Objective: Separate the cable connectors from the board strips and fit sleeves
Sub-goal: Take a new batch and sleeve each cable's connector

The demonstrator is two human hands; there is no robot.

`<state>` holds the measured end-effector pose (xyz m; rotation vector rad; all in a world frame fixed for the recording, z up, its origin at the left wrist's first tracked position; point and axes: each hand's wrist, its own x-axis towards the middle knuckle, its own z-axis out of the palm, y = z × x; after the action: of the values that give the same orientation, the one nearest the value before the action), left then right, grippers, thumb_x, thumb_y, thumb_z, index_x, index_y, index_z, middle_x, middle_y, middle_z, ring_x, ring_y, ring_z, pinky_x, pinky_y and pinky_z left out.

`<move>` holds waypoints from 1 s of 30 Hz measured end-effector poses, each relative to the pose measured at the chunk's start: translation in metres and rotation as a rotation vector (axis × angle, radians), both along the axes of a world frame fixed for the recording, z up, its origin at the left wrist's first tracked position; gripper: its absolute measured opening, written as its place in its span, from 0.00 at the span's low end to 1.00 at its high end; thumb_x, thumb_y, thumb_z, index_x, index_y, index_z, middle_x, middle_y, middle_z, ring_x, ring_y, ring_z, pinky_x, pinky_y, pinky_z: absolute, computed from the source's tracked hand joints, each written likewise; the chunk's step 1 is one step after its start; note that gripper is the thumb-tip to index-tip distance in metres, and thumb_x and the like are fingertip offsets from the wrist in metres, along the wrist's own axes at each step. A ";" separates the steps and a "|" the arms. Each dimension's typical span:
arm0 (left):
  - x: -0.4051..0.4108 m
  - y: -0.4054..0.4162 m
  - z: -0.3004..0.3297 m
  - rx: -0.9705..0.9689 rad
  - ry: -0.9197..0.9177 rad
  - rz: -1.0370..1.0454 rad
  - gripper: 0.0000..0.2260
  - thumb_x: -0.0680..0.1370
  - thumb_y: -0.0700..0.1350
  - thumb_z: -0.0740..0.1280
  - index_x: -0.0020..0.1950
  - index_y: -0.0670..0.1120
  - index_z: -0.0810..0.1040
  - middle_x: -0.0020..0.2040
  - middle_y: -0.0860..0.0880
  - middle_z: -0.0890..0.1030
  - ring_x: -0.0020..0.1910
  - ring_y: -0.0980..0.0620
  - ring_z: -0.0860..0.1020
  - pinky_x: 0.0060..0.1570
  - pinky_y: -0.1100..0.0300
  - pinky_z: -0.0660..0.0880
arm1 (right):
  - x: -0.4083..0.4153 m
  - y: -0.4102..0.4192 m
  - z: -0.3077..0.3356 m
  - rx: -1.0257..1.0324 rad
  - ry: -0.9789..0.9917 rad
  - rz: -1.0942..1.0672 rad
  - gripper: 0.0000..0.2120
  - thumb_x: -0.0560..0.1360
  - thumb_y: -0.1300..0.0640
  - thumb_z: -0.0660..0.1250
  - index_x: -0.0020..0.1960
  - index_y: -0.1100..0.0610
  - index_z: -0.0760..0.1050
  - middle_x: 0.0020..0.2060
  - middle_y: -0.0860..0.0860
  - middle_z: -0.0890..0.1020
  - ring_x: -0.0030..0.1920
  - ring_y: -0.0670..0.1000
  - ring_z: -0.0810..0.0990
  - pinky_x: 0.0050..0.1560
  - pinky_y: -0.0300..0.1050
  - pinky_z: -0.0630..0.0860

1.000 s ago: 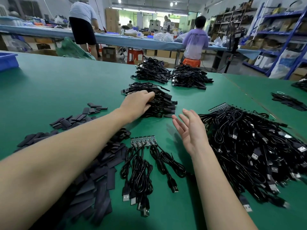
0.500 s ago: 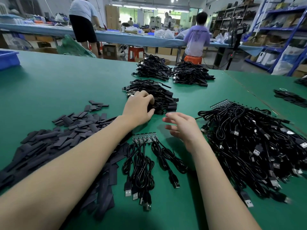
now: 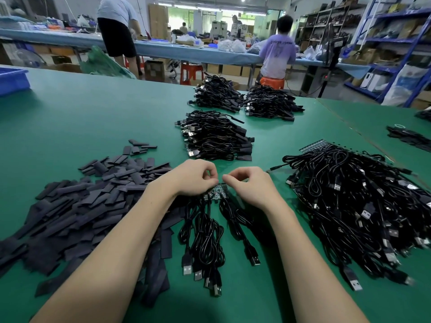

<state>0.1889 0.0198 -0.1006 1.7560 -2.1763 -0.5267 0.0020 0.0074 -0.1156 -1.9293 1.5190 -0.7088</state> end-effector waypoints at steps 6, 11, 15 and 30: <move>0.003 0.000 0.000 -0.039 0.346 -0.095 0.04 0.80 0.50 0.69 0.47 0.52 0.79 0.36 0.55 0.76 0.34 0.58 0.72 0.38 0.67 0.71 | -0.011 0.001 0.005 0.088 -0.224 0.047 0.10 0.75 0.43 0.74 0.45 0.49 0.84 0.41 0.44 0.86 0.44 0.44 0.81 0.48 0.39 0.75; 0.004 -0.001 0.003 0.026 0.456 -0.137 0.03 0.79 0.55 0.70 0.48 0.57 0.80 0.38 0.53 0.79 0.38 0.56 0.74 0.44 0.60 0.72 | -0.017 0.003 0.009 0.114 -0.392 0.117 0.09 0.77 0.49 0.74 0.44 0.54 0.84 0.36 0.43 0.83 0.38 0.39 0.78 0.44 0.34 0.72; 0.002 0.001 0.005 0.071 0.562 -0.124 0.06 0.79 0.57 0.69 0.47 0.58 0.84 0.41 0.58 0.83 0.42 0.61 0.78 0.49 0.61 0.70 | -0.017 0.006 0.014 0.148 -0.515 0.132 0.08 0.75 0.49 0.75 0.41 0.52 0.85 0.31 0.42 0.78 0.31 0.39 0.73 0.35 0.30 0.67; -0.003 0.007 0.001 0.227 0.931 -0.121 0.08 0.74 0.54 0.72 0.48 0.51 0.86 0.48 0.51 0.85 0.50 0.55 0.79 0.60 0.54 0.70 | -0.013 0.005 0.008 0.594 -0.921 0.128 0.08 0.68 0.49 0.76 0.42 0.53 0.84 0.32 0.44 0.79 0.28 0.41 0.68 0.26 0.33 0.62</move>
<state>0.1857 0.0267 -0.0996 1.0939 -1.5730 -1.3365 -0.0109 0.0126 -0.1074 -1.0018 0.8624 -0.8067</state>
